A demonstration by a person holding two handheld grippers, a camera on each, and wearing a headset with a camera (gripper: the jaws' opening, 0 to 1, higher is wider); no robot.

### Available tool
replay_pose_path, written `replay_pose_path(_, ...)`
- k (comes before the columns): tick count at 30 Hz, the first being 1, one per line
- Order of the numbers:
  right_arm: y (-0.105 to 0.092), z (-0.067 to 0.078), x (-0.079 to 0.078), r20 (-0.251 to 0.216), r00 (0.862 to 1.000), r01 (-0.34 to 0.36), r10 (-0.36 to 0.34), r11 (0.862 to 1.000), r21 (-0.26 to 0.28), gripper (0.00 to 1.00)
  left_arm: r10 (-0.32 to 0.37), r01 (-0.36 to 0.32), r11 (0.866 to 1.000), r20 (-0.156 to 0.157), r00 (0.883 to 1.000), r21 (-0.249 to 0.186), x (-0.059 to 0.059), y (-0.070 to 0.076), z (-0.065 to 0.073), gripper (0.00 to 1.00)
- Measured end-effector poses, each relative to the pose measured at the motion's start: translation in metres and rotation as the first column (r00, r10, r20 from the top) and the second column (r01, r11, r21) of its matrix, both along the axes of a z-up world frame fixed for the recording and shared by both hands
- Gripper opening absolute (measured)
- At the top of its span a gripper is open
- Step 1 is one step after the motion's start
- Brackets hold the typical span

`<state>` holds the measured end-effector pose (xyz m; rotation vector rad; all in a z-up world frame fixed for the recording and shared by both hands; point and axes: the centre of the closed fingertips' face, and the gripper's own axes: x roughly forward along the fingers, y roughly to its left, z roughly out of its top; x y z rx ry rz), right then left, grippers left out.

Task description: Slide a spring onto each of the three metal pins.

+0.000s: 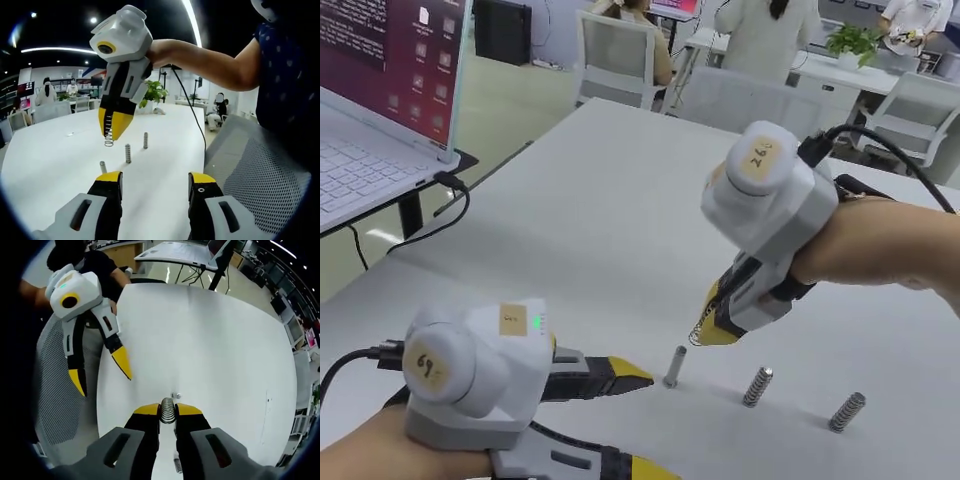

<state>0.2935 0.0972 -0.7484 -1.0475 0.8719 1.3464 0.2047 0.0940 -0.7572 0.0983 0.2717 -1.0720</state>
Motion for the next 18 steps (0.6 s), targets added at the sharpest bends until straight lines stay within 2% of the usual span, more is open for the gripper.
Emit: replay_pose_path(18,0.004,-0.008,0.013,-0.002,1.0,0.026,-0.026,1.0,-0.003,0.09,0.007,-0.007,1.0,-0.004,1.0,0.003,0.001,0.002,-0.003,0.47)
